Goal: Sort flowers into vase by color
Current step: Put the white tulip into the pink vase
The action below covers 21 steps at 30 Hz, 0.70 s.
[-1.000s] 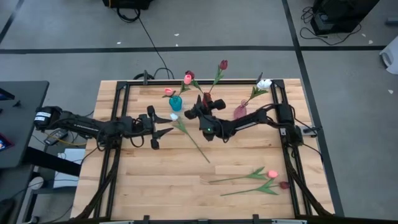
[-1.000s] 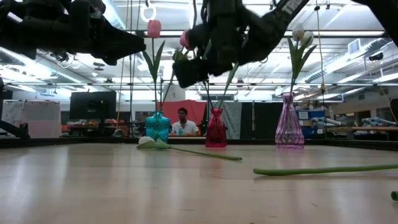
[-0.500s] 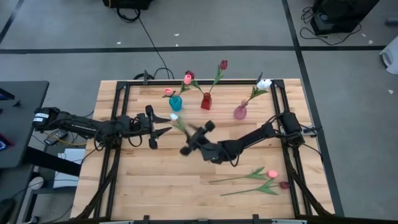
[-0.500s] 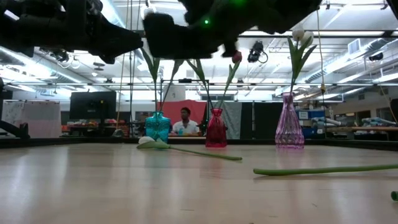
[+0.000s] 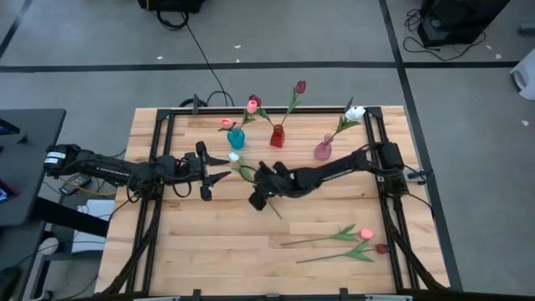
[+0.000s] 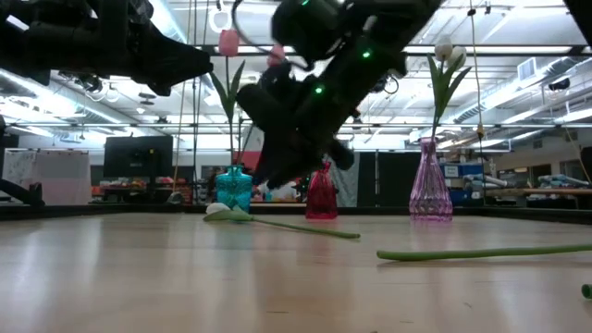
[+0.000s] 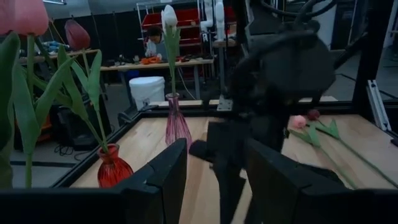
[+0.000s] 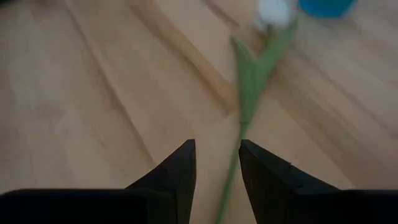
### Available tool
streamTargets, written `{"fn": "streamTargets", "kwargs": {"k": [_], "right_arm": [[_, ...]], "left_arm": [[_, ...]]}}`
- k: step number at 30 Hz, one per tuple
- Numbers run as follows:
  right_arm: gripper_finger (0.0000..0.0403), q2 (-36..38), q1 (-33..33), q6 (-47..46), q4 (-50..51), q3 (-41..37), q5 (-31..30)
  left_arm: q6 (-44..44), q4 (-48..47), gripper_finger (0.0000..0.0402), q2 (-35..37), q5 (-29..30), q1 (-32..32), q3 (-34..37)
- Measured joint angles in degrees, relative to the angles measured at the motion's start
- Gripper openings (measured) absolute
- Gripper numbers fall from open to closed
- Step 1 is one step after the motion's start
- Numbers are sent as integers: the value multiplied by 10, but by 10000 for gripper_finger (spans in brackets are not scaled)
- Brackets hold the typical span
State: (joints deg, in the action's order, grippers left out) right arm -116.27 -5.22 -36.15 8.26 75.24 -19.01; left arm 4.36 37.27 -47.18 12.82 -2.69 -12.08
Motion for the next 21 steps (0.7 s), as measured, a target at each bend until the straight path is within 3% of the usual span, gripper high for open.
{"fn": "streamTargets", "kwargs": {"k": [3, 10, 21], "right_arm": [[129, -26, 5, 0, 58, 54, 15], [124, -100, 1, 16, 220, 197, -29], [122, -147, 39, 29, 225, 224, -24]], "left_arm": [[11, 3, 166, 0, 4, 1, 0], [14, 3, 166, 0, 10, 1, 0], [13, 1, 166, 0, 10, 1, 0]]}}
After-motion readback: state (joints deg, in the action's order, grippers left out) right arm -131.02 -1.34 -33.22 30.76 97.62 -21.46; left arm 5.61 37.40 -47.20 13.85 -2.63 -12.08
